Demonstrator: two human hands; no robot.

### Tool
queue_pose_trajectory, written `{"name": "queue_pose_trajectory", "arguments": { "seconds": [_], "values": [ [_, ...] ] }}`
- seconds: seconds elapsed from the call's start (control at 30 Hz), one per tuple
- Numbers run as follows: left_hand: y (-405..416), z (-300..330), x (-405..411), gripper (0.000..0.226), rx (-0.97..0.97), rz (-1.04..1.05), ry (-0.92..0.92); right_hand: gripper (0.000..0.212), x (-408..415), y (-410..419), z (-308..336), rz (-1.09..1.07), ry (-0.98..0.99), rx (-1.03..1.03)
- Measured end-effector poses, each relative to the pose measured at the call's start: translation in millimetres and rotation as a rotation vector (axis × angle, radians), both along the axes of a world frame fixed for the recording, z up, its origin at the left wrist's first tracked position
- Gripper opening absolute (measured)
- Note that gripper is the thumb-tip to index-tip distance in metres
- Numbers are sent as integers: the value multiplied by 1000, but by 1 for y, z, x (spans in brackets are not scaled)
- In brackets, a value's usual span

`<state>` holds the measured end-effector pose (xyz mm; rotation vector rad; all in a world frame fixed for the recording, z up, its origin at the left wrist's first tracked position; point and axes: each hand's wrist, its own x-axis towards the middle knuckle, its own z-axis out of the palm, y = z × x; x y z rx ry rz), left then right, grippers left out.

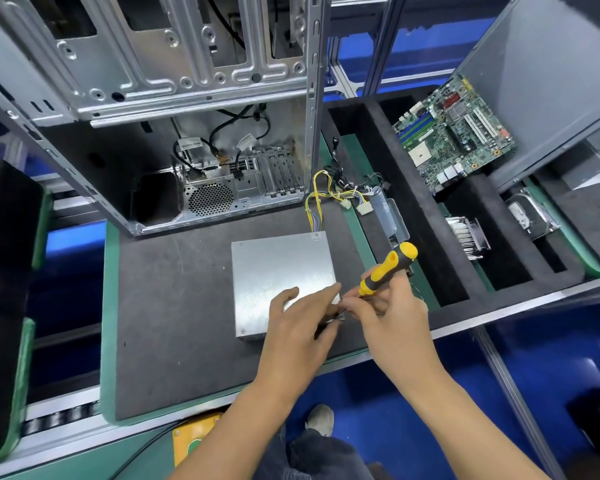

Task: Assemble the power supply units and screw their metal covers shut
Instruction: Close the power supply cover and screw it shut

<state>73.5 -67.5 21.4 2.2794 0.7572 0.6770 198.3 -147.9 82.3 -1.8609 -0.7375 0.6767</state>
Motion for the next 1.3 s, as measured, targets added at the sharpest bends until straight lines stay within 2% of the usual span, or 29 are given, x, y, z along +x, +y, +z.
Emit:
{"name": "queue_pose_trajectory", "arguments": {
  "seconds": [0.23,0.47,0.53,0.63,0.73,0.8,0.87,0.93,1.0,1.07,1.13,1.2,1.3],
  "values": [
    [0,1,1,46,-33,15,-6,44,-3,2,7,75,-97,-50],
    [0,3,2,41,-56,52,-3,24,-7,0,12,146,-221,-96],
    [-1,4,3,40,-63,57,-8,24,-9,0,13,165,-276,-100],
    [-1,3,3,35,-35,61,-21,33,-11,1,15,177,-354,-95],
    [-1,1,3,31,-10,76,-41,41,-9,3,20,204,-337,-133],
    [-2,1,4,32,12,88,-62,61,-8,3,33,225,-299,-84],
    [-2,0,3,29,17,103,-74,80,-2,1,49,280,-359,43],
    [-2,0,4,25,-22,100,-63,69,6,1,68,353,-520,115],
    [-3,-2,4,31,-54,98,-79,40,15,5,82,464,-781,48],
    [-4,-1,5,33,-52,104,-87,25,17,12,94,620,-1012,-137],
    [-4,0,6,30,-42,114,-73,25,14,18,101,787,-1032,-380],
    [-3,0,6,26,-45,123,-55,30,12,22,110,883,-957,-488],
    [-4,3,5,11,-81,117,-30,32,0,34,120,942,-1077,-629]
  ]
}}
